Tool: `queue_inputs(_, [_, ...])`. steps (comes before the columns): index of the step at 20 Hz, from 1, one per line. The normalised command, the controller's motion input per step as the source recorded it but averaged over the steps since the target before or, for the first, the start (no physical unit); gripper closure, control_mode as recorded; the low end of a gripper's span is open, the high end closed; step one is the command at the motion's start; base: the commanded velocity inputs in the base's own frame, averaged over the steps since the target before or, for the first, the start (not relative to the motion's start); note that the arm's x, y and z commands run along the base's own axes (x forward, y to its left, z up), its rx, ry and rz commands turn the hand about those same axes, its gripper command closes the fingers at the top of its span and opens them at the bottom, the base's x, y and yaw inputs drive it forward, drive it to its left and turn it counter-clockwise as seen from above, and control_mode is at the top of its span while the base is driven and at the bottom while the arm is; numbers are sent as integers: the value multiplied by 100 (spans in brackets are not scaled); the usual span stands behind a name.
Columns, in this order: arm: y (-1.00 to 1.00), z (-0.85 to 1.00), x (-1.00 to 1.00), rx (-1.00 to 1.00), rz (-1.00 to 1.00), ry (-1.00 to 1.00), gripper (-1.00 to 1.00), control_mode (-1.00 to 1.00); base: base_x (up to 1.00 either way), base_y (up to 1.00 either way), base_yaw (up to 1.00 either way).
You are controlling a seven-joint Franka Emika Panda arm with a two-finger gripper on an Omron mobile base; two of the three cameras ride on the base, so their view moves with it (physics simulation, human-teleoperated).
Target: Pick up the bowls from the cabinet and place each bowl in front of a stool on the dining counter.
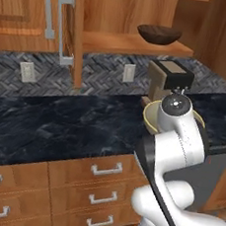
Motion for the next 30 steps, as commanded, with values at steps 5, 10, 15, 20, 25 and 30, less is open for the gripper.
queue_inputs(5, [0,0,0,0,0,0,100,100,-94,0,-58])
queue_inputs(10, [0,0,0,0,0,0,100,100,-39,0,-89])
queue_inputs(15, [0,0,0,0,0,0,100,100,-1,-15,-94])
queue_inputs(20, [0,0,0,0,0,0,100,100,-6,-23,-91])
queue_inputs(25, [0,0,0,0,0,0,100,100,-25,-33,-82])
queue_inputs(30, [0,0,0,0,0,0,100,100,-67,-25,-66])
